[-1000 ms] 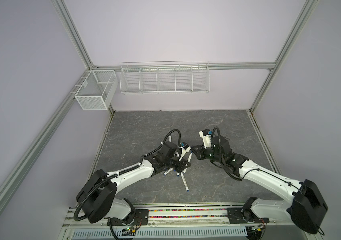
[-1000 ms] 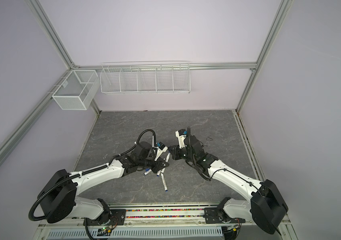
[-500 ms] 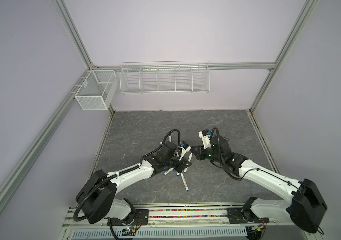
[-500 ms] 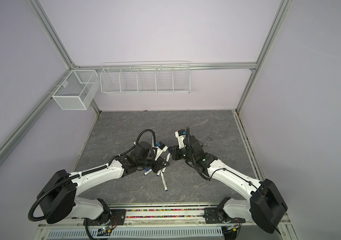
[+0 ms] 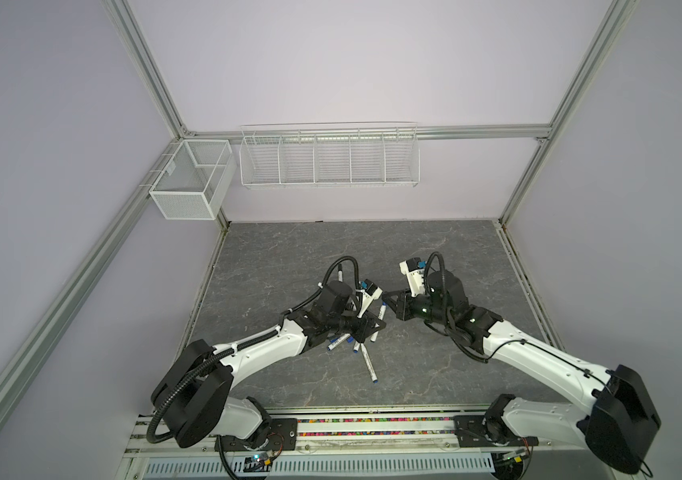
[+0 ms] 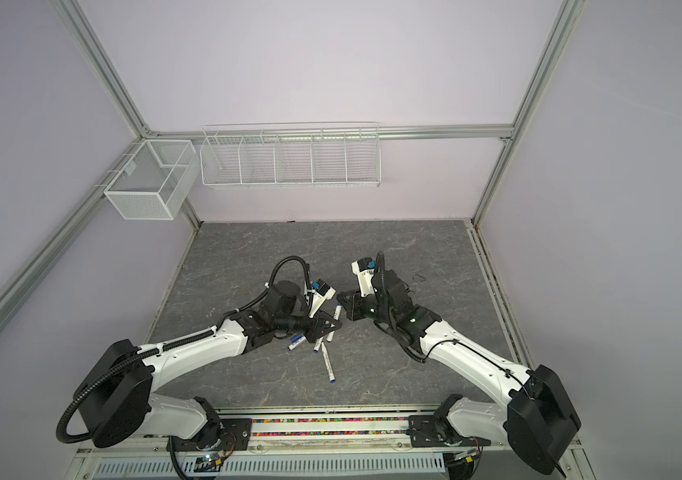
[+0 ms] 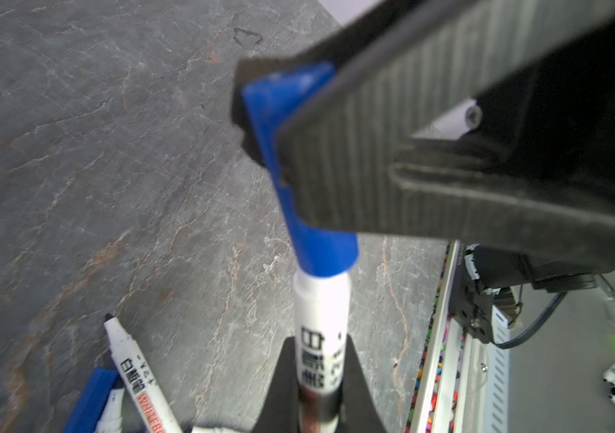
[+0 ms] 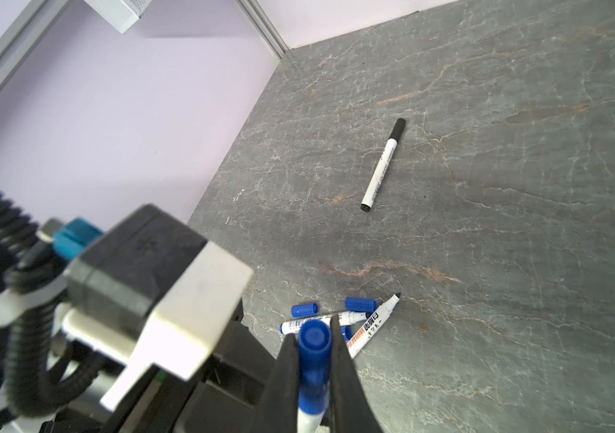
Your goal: Insert the pens into the pen caps
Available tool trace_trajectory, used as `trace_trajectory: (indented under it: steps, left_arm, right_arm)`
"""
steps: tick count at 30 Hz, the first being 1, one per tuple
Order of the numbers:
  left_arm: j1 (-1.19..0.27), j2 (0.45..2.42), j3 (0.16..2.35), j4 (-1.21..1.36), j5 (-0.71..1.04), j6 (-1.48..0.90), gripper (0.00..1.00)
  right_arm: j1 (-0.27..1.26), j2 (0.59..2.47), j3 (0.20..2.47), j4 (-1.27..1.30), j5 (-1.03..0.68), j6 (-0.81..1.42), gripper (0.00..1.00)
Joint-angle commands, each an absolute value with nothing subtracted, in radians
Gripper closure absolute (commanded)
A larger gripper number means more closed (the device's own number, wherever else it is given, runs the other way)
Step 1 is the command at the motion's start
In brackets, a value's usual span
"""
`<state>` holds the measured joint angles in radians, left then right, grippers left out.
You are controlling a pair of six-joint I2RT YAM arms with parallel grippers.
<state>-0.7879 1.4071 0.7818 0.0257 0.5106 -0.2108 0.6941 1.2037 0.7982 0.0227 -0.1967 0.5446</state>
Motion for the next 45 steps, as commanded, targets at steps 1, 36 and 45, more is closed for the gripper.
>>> trace_trajectory:
  steps: [1, 36, 45]
  left_arm:
    - [-0.723, 1.396, 0.811, 0.17, 0.525, -0.291, 1.0]
    - [-0.812, 1.307, 0.789, 0.014, 0.346, -0.018, 1.0]
    - [-0.811, 1.273, 0.753, 0.083, 0.377, -0.03, 1.0]
  right_arm:
    - [0.691, 1.148, 0.793, -0.09, -0.347, 0.497, 0.92]
    - [0.655, 1.296, 0.892, -0.42, -0.836, 0.289, 0.92]
    - [0.633, 1.292, 0.885, -0.41, -0.885, 0.309, 0.91]
